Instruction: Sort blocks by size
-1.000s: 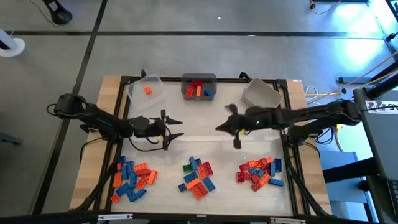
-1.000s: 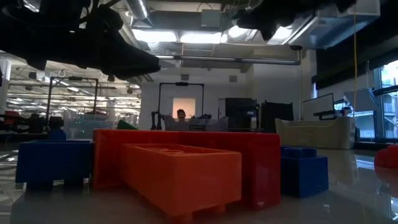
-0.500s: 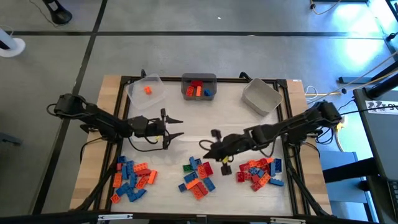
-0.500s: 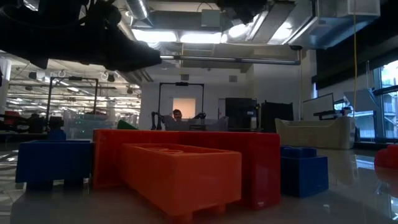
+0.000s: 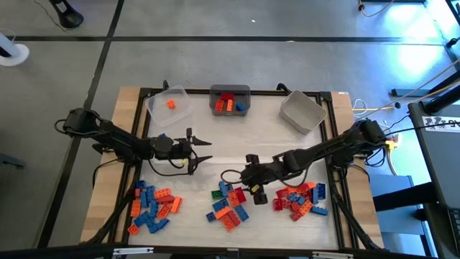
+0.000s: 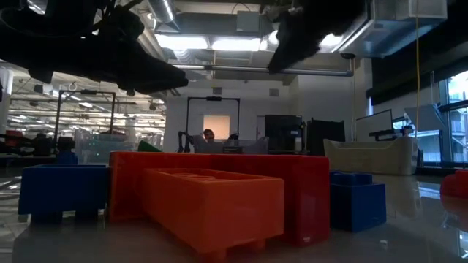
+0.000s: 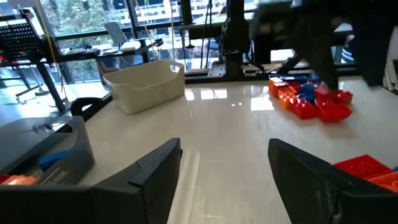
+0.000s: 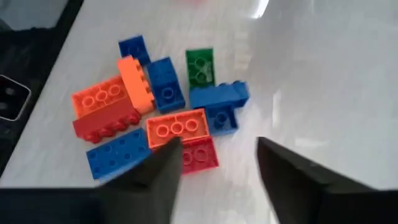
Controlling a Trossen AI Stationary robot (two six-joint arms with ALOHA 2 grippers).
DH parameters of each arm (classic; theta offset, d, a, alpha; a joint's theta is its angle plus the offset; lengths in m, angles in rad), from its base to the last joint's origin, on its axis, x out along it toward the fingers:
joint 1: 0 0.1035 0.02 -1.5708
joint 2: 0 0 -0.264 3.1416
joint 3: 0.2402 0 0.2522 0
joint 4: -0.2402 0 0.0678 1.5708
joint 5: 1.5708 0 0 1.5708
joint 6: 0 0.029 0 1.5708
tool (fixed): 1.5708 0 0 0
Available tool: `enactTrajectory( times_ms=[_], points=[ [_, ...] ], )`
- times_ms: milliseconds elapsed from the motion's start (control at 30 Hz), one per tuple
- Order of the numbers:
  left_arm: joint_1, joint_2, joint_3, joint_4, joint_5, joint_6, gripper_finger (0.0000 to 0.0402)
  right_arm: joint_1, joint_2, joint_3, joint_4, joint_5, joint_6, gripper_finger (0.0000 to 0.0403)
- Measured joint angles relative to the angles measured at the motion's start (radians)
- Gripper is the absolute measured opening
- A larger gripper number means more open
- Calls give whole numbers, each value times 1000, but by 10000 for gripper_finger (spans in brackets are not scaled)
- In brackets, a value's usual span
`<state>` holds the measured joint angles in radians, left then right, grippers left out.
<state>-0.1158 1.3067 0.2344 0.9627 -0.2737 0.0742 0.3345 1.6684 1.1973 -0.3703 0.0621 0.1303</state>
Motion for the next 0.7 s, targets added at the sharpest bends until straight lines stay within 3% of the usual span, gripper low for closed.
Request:
enactTrajectory(
  times_ms=[167,300,400,700],
  points=[
    [-5,-1,0,19,-1,-19,229,15,89,0,8,-5,-10,333],
    [-11,-1,0,31,0,-46,229,20,133,0,20,0,-31,386],
    [-10,-2,0,37,0,-45,229,28,148,0,23,7,-32,396],
    [29,-2,2,160,-1,-7,229,47,151,0,29,-13,19,375]
  ],
)
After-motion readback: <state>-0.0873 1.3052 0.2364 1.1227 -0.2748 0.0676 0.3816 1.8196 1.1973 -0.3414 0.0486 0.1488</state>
